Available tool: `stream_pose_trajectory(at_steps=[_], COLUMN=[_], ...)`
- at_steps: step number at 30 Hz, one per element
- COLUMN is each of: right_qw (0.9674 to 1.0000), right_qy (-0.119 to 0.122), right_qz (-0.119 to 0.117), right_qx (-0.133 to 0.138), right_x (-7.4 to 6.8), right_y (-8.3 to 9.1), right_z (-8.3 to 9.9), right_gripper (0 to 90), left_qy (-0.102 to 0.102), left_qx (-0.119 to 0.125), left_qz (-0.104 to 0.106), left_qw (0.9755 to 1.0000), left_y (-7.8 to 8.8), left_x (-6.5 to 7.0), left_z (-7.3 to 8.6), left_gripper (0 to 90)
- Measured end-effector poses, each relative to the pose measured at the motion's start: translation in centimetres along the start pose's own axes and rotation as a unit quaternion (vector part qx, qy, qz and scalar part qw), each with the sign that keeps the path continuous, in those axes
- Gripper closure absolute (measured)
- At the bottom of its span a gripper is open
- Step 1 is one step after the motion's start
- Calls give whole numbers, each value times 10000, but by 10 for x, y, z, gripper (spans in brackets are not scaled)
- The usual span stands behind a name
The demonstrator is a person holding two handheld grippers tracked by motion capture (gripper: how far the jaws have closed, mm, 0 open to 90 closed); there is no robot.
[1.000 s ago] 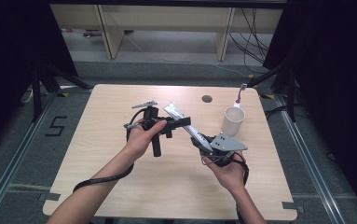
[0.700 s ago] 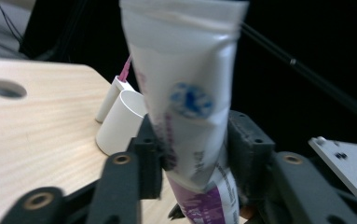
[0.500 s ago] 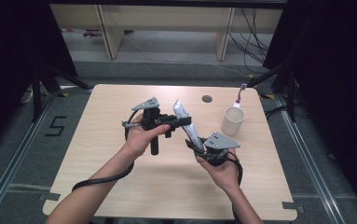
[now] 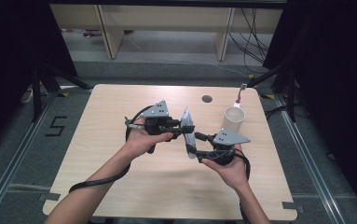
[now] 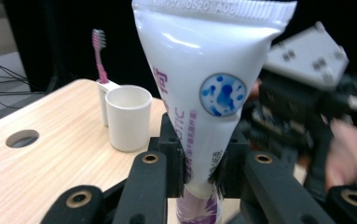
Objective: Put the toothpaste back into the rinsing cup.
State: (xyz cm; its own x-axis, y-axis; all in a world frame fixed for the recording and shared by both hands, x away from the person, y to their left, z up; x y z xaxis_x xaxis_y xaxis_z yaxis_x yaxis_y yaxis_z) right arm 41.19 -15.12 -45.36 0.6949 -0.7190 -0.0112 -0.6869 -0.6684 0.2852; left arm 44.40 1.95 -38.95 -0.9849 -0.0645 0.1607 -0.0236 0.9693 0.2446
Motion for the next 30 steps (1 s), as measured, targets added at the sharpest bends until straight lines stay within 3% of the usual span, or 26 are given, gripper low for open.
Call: stream_pose_trajectory(at_steps=[1, 3, 6, 11, 22, 24, 30], right_qw=[9997, 9993, 9981, 9959, 9934, 9933, 9917], right_qy=[151, 54, 77, 121, 96, 178, 227], right_qz=[-29, -333, -608, -891, -1146, -1140, -1263], right_qx=[169, 157, 116, 28, -57, -92, -1], right_x=[2, -1, -3, -5, -9, -8, -11], right_y=[0, 2, 2, 0, -4, -4, -4], right_z=[-2, -3, -6, -5, -4, -4, -5], right_gripper=[405, 409, 444, 492, 555, 577, 637], left_qy=[-74, -145, -309, -393, -451, -463, -425], left_qx=[-103, -173, -339, -384, -416, -435, -403], left_qz=[68, 211, 331, 451, 649, 678, 770], left_qw=[9999, 9995, 9984, 9975, 9960, 9957, 9953], left_y=[0, -2, -2, -1, 0, 0, 0], left_x=[1, 2, 6, 8, 11, 11, 11], left_z=[1, 3, 6, 8, 10, 11, 10], left_gripper=[756, 757, 756, 756, 756, 756, 756])
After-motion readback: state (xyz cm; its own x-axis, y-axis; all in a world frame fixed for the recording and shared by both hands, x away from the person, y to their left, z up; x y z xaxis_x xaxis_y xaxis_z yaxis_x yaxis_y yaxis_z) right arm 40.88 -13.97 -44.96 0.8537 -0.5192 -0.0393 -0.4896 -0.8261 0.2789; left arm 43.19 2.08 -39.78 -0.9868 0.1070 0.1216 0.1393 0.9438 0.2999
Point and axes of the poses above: each handheld gripper's, and its own axes: y roughly backward along the jaws, z roughly out of its underside, x roughly to its right, the point moved 4 cm from there along -y, roughly forward along the jaws, and after that the axes turned 13 degrees about z, right-handed, at the moved point
